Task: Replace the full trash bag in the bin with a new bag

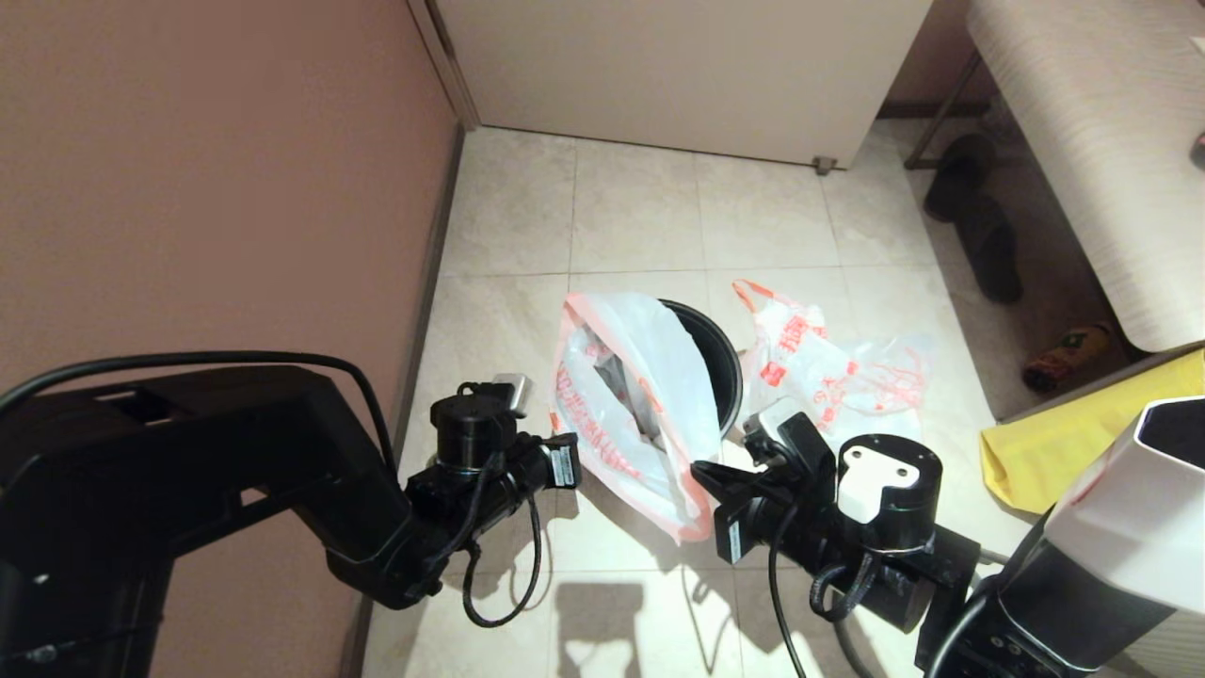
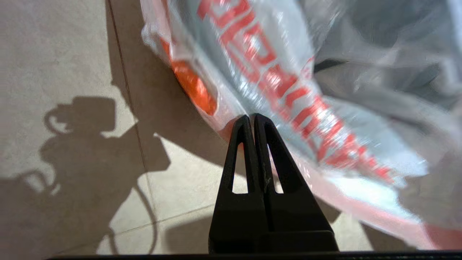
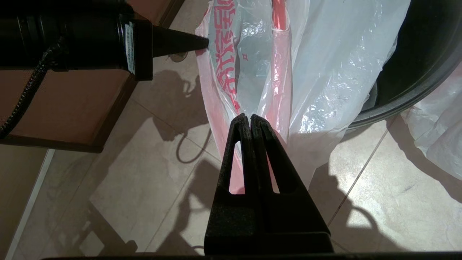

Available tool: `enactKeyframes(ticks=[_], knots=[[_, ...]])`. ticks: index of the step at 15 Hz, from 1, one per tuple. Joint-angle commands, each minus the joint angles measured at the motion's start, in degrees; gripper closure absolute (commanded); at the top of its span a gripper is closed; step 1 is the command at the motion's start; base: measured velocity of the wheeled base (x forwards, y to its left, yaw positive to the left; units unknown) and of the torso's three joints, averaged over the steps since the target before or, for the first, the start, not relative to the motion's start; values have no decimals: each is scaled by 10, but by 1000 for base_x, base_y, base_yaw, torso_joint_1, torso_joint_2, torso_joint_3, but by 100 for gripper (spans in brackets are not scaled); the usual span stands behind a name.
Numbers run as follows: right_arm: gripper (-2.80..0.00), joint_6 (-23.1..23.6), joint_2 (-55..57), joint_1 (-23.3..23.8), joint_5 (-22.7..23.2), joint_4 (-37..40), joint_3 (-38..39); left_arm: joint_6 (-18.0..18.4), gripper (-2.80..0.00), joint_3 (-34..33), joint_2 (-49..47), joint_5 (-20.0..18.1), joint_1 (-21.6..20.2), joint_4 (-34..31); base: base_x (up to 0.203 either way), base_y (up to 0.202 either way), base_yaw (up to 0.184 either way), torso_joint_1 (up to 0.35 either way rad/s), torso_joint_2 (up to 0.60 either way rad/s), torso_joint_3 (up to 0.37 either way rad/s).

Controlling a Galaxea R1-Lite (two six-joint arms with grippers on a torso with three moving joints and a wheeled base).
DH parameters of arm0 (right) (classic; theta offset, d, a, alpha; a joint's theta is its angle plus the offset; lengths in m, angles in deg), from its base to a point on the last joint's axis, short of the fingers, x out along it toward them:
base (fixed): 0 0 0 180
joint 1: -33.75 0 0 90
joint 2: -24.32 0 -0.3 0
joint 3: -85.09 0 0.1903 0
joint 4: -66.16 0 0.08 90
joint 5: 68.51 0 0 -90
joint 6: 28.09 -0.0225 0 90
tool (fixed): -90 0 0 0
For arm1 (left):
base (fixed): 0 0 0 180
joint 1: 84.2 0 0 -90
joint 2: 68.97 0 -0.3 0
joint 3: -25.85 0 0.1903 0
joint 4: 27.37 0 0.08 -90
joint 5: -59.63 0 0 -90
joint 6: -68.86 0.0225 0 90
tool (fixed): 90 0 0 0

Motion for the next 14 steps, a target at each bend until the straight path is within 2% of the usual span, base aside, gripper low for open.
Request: enactKeyframes(ticks=[1,7,10,14], knots=[[0,0,0,0,0,-4,0,5,0,-3,-9,0,-1,4,0,0,0,0,0,0],[0,0,-2,-1,0,-4,0,8,0,36,-59,7,-8,8,0,0,0,0,0,0],[0,0,-4,-1,0,-7,0,-6,0,56,-81,35,-6,8,0,0,0,0,0,0],[0,-1,-6,0,0,-6,0,-4,0,23,-9,27,-2,2,0,0,0,0,0,0]])
